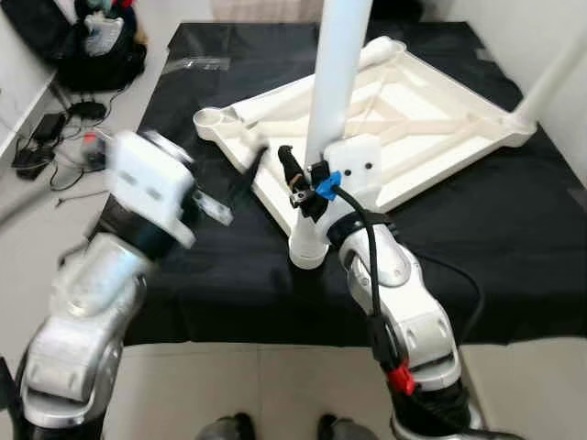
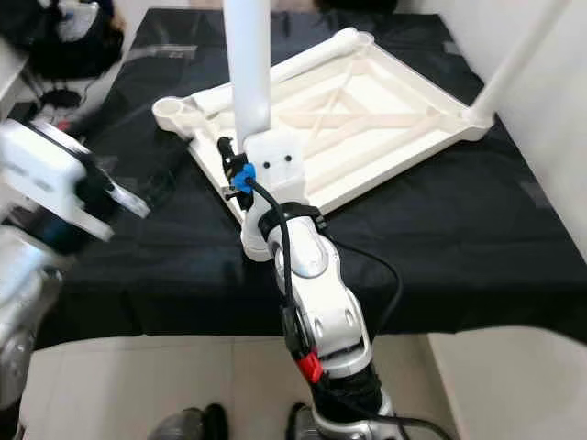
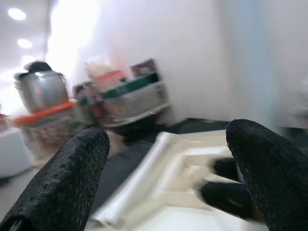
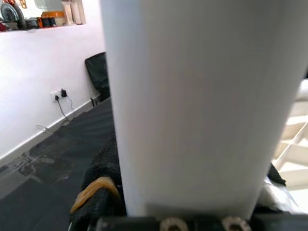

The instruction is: Building children table

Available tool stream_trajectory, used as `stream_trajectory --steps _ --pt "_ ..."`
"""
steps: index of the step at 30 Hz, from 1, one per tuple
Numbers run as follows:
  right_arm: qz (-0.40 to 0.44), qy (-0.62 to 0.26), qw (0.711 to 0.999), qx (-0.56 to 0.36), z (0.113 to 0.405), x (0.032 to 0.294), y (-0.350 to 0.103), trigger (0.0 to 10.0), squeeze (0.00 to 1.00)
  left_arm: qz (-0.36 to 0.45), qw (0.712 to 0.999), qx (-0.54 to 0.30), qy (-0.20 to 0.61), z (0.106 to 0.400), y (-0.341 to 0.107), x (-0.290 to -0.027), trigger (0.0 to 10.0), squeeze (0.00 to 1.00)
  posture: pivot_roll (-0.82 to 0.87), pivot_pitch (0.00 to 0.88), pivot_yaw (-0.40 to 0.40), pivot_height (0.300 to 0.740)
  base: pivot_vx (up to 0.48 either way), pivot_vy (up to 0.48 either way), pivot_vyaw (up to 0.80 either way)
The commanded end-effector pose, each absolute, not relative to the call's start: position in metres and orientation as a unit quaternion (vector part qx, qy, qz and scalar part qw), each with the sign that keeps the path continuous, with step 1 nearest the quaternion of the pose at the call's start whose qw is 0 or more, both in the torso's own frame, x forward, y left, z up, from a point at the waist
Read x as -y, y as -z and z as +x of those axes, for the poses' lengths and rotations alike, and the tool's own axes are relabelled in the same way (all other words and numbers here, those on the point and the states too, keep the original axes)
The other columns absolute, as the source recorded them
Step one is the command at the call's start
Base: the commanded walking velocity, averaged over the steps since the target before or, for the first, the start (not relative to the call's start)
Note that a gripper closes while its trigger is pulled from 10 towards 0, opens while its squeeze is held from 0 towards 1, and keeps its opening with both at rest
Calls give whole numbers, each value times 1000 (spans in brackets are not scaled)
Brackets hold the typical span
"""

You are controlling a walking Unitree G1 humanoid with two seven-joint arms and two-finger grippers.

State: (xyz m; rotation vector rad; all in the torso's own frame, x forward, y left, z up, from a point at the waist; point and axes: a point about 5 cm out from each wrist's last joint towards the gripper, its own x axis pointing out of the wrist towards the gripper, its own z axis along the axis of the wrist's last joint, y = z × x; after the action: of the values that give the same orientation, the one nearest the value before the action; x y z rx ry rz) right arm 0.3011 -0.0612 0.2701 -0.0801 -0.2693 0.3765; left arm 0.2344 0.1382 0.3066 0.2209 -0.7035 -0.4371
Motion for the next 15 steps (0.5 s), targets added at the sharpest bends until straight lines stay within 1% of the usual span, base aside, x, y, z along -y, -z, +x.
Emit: stream_trajectory --steps 1,2,3,5,6,8,12,15 --pt "-33 -136 983 119 316 90 -270 0 0 95 921 309 218 237 -293 -136 10000 0 -9 185 3 740 0 0 0" --pt "-25 -138 980 144 319 96 -287 0 0 87 924 296 224 236 -285 -132 10000 0 -12 183 3 740 0 0 0" --pt "-25 -138 980 144 319 96 -287 0 0 87 924 296 224 236 -285 -132 10000 0 -12 183 3 740 0 0 0" --pt "-34 -134 975 175 328 111 -310 0 0 73 930 266 244 233 -264 -118 10000 0 -26 162 -3 740 0 0 0" --pt "-34 -134 975 175 328 111 -310 0 0 73 930 266 244 233 -264 -118 10000 0 -26 162 -3 740 0 0 0" --pt "-47 -127 973 184 335 122 -319 0 0 64 931 246 261 231 -251 -105 10000 0 -25 154 -5 740 0 0 0" --pt "-56 -133 972 184 341 123 -320 0 0 58 931 231 275 232 -248 -98 10000 0 -15 145 -12 740 0 0 0" --pt "-57 -142 971 181 342 119 -319 0 0 57 932 227 275 233 -248 -99 10000 0 -11 141 -14 740 0 0 0"
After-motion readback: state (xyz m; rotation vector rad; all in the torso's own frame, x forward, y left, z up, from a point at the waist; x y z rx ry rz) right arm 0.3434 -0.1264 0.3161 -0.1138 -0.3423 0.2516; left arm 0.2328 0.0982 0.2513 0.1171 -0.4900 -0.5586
